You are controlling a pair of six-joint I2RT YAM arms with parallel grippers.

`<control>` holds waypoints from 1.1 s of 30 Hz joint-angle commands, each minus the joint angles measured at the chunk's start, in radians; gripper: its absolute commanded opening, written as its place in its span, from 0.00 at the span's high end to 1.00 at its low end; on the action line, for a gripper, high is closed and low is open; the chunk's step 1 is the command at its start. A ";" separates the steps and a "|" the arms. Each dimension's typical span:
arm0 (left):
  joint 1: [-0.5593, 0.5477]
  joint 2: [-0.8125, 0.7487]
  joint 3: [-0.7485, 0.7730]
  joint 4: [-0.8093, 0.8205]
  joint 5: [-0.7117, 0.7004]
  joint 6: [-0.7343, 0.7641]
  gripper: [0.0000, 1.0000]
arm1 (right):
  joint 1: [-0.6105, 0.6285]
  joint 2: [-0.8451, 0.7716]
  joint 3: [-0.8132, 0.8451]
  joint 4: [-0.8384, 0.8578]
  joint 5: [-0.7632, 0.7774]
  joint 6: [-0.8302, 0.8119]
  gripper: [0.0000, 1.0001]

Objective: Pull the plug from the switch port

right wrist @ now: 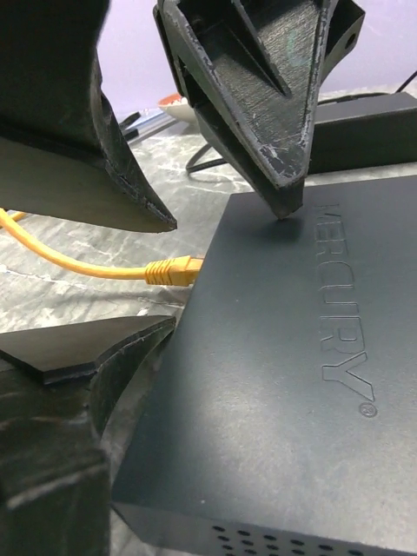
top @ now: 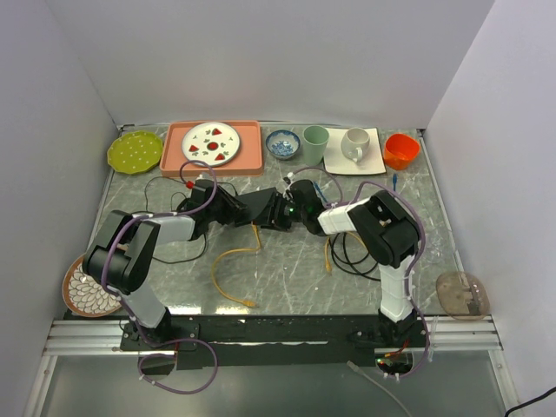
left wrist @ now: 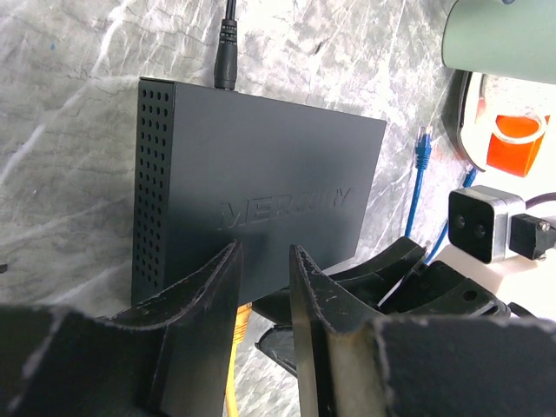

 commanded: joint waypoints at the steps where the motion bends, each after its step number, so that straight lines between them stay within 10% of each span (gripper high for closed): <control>1: 0.001 -0.028 -0.004 -0.041 -0.029 0.004 0.65 | -0.004 0.032 0.032 0.060 -0.005 0.009 0.49; 33: 0.001 -0.030 -0.030 -0.013 0.002 -0.004 0.65 | -0.004 0.115 0.030 0.173 -0.061 0.125 0.73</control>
